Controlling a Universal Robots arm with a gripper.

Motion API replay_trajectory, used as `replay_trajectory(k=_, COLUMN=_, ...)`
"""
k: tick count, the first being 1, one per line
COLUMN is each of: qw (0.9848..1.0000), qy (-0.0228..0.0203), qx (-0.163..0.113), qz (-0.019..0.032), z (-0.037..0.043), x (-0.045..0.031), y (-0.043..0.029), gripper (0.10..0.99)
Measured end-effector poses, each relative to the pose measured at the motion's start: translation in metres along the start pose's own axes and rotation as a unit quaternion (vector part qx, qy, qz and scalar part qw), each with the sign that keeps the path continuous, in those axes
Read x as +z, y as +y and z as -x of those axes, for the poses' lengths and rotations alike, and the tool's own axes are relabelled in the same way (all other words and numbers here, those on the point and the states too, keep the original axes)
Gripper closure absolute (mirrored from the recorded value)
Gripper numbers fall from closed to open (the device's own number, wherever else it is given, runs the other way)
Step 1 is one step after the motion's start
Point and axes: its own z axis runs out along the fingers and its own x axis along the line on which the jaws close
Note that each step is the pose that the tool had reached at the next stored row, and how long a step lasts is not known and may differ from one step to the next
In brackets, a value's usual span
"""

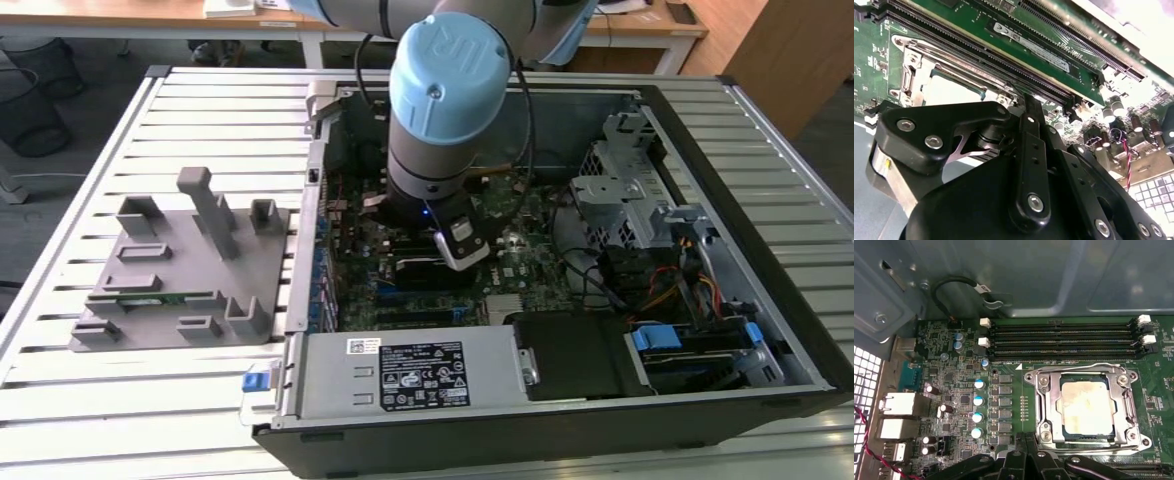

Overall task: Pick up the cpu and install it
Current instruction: 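Install the second cpu locking lever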

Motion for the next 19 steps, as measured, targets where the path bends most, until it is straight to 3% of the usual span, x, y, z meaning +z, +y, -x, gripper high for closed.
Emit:
replay_trajectory(k=14, qw=1.0000, qy=0.0000, qx=0.000, qz=0.0000, z=-0.0001, x=0.0031, y=0.0031, gripper=0.973)
replay_trajectory(k=19, qw=1.0000, qy=0.0000, qx=0.000, qz=-0.0023, z=-0.0001, x=0.0019, y=0.0034, gripper=0.973)
